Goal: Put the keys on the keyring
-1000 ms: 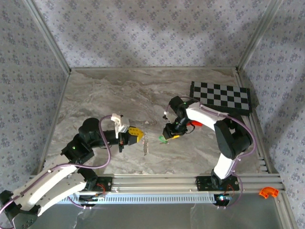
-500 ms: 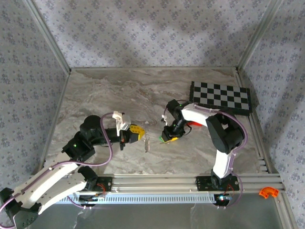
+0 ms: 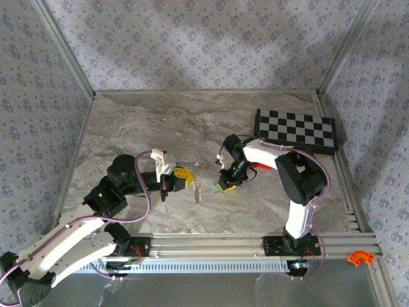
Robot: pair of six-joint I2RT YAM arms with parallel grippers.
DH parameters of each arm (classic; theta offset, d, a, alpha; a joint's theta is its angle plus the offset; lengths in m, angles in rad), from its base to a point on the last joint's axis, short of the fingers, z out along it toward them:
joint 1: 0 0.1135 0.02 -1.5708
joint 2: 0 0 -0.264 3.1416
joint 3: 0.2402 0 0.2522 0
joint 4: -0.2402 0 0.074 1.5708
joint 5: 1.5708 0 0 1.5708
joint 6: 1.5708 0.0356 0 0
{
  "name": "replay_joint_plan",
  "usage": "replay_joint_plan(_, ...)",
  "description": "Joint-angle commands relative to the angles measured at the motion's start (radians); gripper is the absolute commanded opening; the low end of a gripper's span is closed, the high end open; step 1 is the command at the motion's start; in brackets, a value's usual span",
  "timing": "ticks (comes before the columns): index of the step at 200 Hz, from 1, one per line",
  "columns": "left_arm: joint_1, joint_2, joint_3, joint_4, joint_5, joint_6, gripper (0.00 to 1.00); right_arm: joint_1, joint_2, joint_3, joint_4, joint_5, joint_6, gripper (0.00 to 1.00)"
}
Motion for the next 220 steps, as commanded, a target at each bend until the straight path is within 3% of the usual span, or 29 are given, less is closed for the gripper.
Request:
replay_joint_plan(1,0.005,-0.009,0.043,0.018,0.000,0.007,0.00,0.009,0.004,-0.008,-0.017,-0.020,-0.021,0.20)
replay_joint_plan(84,0.005,-0.003,0.043,0.025,0.000,0.002,0.00,0.009,-0.025,-0.002,-0.029,0.005,-0.034,0.17)
replay_joint_plan(220,0.003,0.000,0.047,0.033,0.005,-0.007,0.00,0.030,-0.102,0.007,-0.060,0.068,-0.065,0.01)
